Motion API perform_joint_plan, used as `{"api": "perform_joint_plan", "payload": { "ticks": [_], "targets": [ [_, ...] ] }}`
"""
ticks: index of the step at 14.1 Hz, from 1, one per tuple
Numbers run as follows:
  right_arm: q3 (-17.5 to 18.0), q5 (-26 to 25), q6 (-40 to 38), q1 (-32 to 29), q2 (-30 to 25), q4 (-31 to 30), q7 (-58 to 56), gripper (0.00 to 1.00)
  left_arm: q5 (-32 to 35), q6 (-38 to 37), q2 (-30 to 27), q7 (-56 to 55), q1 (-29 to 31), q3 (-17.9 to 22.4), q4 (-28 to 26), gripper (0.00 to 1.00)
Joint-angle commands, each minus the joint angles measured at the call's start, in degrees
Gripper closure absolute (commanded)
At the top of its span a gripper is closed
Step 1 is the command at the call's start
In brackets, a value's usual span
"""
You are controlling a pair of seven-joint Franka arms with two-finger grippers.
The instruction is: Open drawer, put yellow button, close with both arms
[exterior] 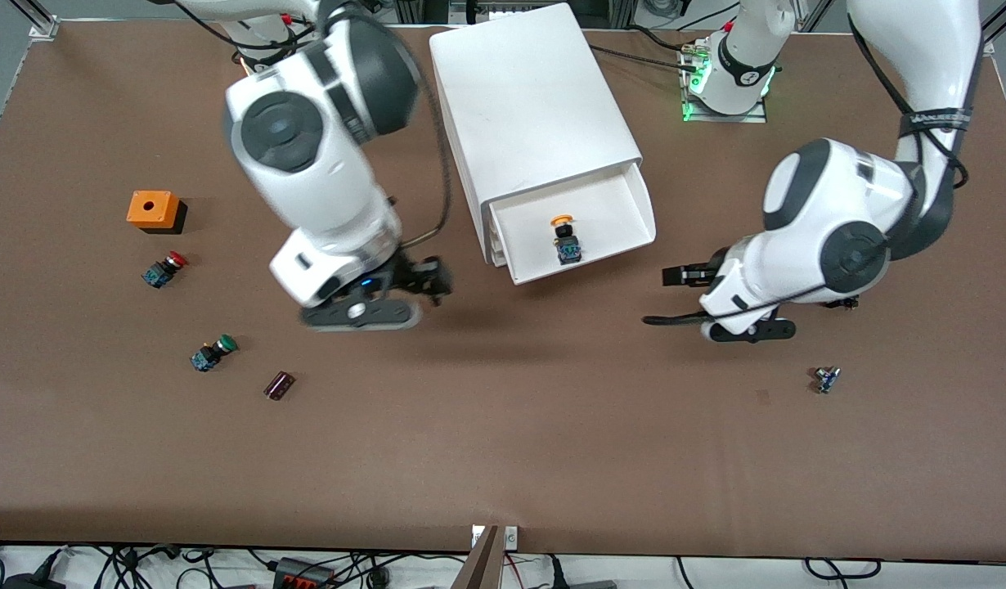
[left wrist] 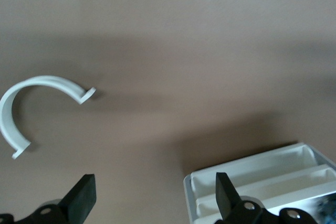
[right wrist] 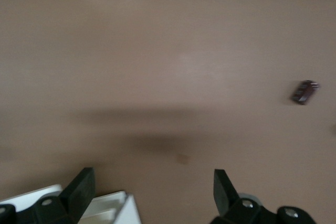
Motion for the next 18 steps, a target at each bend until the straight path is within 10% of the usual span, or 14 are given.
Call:
{"api": "perform_joint_plan", "payload": {
  "ticks": [1, 8, 18],
  "targets": [
    [0.9, 0.0, -4.8, -6.6, -1.8, -0.9, -7.0, 0.0, 3.0, 3.0, 0.0, -4.9, -2.9, -0.9, 0.1, 0.0],
    [1.1, 0.3, -7.5, -19.2, -2.9, -0.9, -11.7, 0.0, 6.2, 9.7, 0.9, -16.5, -7.0, -0.9, -1.6, 0.0],
    [1.1, -2.7, -10.2, -30.8, -22.3, -19.0, -24.9, 0.0, 6.2, 11.2, 2.3, -27.9, -13.5, -1.1, -5.0, 0.0]
  ]
}}
